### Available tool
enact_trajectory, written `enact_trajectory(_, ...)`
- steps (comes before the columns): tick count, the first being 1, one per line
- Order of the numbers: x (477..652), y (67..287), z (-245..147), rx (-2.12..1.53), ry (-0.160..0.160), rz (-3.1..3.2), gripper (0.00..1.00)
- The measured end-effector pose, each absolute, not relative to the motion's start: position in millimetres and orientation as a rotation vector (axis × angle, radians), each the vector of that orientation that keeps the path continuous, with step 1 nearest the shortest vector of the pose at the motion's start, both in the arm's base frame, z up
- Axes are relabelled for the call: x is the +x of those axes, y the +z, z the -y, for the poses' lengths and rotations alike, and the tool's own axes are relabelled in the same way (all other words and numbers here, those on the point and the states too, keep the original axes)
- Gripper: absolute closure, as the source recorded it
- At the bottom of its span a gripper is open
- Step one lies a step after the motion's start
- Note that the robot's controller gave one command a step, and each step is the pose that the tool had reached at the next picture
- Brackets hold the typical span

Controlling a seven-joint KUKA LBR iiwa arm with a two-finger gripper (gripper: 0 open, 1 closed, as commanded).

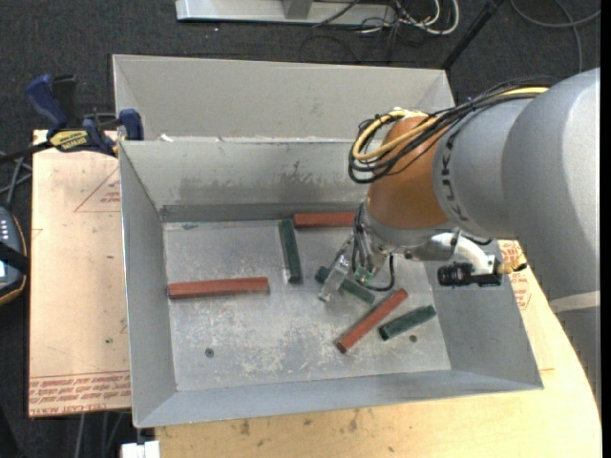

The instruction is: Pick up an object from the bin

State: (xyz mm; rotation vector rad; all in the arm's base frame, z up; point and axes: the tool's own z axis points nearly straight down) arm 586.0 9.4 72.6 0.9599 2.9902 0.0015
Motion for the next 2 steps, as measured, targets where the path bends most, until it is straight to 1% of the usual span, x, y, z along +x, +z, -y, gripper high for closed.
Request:
enact_trajectory(1,586.0,72.6,-9.4,0.96,0.002,-2.99,1.0)
enact_trajectory(2,556.1,217.2,2.1,1.037,0.001,-2.963,1.0)
